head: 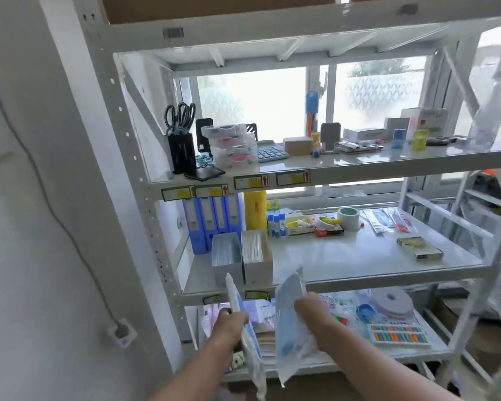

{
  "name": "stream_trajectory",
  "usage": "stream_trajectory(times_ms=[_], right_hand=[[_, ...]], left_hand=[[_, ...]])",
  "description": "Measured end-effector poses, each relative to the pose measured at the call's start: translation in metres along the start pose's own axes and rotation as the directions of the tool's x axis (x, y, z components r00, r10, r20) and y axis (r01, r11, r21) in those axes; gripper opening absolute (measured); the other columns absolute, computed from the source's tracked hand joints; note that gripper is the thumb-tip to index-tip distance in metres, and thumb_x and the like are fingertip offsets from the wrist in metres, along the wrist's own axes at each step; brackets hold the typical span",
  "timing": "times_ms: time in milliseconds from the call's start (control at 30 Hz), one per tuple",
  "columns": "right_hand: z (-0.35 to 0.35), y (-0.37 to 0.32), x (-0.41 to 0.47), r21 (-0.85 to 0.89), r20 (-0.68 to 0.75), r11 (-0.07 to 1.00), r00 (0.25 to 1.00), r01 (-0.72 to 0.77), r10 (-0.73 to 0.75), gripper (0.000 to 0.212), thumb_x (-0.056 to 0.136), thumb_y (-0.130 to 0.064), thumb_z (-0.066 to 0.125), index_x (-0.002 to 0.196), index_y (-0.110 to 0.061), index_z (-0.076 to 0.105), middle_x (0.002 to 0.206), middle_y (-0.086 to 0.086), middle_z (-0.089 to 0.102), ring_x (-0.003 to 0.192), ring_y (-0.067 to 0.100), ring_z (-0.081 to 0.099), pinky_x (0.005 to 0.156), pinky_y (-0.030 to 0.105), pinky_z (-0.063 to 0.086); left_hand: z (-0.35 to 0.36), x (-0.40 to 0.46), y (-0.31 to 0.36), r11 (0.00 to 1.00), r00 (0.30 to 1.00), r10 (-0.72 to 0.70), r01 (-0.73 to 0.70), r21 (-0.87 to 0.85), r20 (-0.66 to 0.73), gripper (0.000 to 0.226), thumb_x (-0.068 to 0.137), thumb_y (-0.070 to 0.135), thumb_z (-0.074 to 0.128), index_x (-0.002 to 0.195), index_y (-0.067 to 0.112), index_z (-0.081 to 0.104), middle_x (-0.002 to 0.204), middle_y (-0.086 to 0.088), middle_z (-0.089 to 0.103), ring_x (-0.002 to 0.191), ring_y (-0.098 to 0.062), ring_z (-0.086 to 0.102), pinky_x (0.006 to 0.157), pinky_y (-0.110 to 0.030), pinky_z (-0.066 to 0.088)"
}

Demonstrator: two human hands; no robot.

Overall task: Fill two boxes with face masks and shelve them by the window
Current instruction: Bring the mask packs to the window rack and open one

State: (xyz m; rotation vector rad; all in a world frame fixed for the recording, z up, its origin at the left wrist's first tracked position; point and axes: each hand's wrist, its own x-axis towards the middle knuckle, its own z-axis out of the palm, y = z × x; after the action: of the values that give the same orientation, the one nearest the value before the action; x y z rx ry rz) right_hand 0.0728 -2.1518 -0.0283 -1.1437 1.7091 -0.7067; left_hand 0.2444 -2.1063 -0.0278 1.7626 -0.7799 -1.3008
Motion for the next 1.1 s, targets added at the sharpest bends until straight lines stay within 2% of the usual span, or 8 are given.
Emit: stream_trajectory(times_ms=[167, 300, 400, 600, 733, 867, 967, 1100], right_hand=[[0.006, -0.043, 0.05, 0.095, -0.034, 0.995, 0.999, -0.018, 0.021, 0.033, 0.074, -0.011, 0.046, 0.105, -0.001, 0.056, 0.076, 0.01, 0.051, 0.062, 0.021, 0.047, 0.052, 0.025, 0.035], [0.004, -0.07, 0.091, 0.12, -0.078, 0.992, 0.997, 0.033, -0.024, 0.034, 0.081, -0.007, 0.046, 0.113, 0.001, 0.056, 0.089, 0.015, 0.059, 0.077, 0.026, 0.056, 0.066, 0.033, 0.048], [-0.001, -0.088, 0.121, 0.133, -0.078, 0.989, 0.996, 0.061, -0.05, 0.031, 0.083, -0.01, 0.046, 0.114, -0.006, 0.053, 0.103, 0.017, 0.06, 0.094, 0.031, 0.059, 0.084, 0.044, 0.052], [-0.016, -0.116, 0.182, 0.134, -0.078, 0.987, 0.994, 0.084, -0.074, 0.037, 0.086, -0.008, 0.046, 0.121, -0.006, 0.055, 0.104, 0.016, 0.061, 0.093, 0.029, 0.057, 0.077, 0.037, 0.048], [-0.023, -0.13, 0.219, 0.113, -0.059, 0.989, 0.994, 0.095, -0.089, 0.042, 0.084, -0.008, 0.046, 0.126, -0.01, 0.054, 0.107, 0.012, 0.06, 0.096, 0.028, 0.056, 0.078, 0.036, 0.046], [-0.024, -0.14, 0.25, 0.105, -0.03, 0.99, 0.996, 0.091, -0.089, 0.043, 0.085, -0.01, 0.047, 0.127, -0.011, 0.054, 0.109, 0.013, 0.06, 0.099, 0.029, 0.057, 0.081, 0.039, 0.049], [-0.019, -0.148, 0.26, 0.087, -0.018, 0.989, 0.993, 0.117, -0.116, 0.039, 0.087, -0.011, 0.046, 0.125, -0.009, 0.054, 0.108, 0.014, 0.061, 0.098, 0.03, 0.057, 0.08, 0.038, 0.048], [-0.016, -0.148, 0.275, 0.007, -0.029, 0.989, 0.989, 0.146, -0.145, 0.039, 0.087, -0.01, 0.045, 0.125, -0.009, 0.053, 0.105, 0.011, 0.058, 0.099, 0.03, 0.056, 0.084, 0.039, 0.048]], left_hand=[[-0.007, 0.062, 0.045, 0.997, 0.999, 0.005, -0.001, -0.076, 0.045, 0.032, 0.086, 0.01, 0.049, 0.118, 0.008, 0.048, 0.097, -0.019, 0.058, 0.079, -0.033, 0.057, 0.061, -0.031, 0.049], [-0.011, 0.101, 0.077, 0.996, 0.997, 0.065, -0.062, -0.061, 0.04, 0.033, 0.086, 0.01, 0.051, 0.119, 0.007, 0.05, 0.087, -0.015, 0.055, 0.073, -0.031, 0.055, 0.062, -0.032, 0.048], [-0.01, 0.133, 0.104, 0.994, 0.998, 0.061, -0.06, -0.09, 0.018, 0.03, 0.089, 0.017, 0.051, 0.118, 0.014, 0.049, 0.096, -0.017, 0.057, 0.081, -0.033, 0.058, 0.069, -0.037, 0.052], [0.006, 0.179, 0.147, 0.989, 0.999, 0.052, -0.052, -0.139, -0.005, 0.025, 0.088, 0.023, 0.053, 0.111, 0.014, 0.05, 0.092, -0.017, 0.059, 0.08, -0.032, 0.059, 0.078, -0.043, 0.053], [0.022, 0.205, 0.172, 0.993, 0.998, 0.063, -0.064, -0.095, -0.014, 0.013, 0.089, 0.023, 0.051, 0.094, 0.011, 0.05, 0.073, -0.01, 0.05, 0.06, -0.023, 0.048, 0.055, -0.028, 0.04], [0.036, 0.223, 0.185, 0.992, 0.995, 0.092, -0.095, -0.08, -0.033, 0.009, 0.09, 0.022, 0.05, 0.084, 0.015, 0.05, 0.072, -0.009, 0.047, 0.06, -0.021, 0.045, 0.056, -0.027, 0.037], [0.038, 0.233, 0.188, 0.997, 0.998, 0.046, -0.049, -0.064, -0.047, 0.015, 0.087, 0.027, 0.051, 0.091, 0.012, 0.053, 0.074, -0.009, 0.05, 0.061, -0.022, 0.048, 0.06, -0.029, 0.04], [0.045, 0.244, 0.198, 0.997, 1.0, 0.017, -0.018, -0.075, -0.005, 0.02, 0.088, 0.028, 0.05, 0.095, 0.01, 0.052, 0.065, -0.007, 0.045, 0.051, -0.02, 0.044, 0.051, -0.025, 0.037]])
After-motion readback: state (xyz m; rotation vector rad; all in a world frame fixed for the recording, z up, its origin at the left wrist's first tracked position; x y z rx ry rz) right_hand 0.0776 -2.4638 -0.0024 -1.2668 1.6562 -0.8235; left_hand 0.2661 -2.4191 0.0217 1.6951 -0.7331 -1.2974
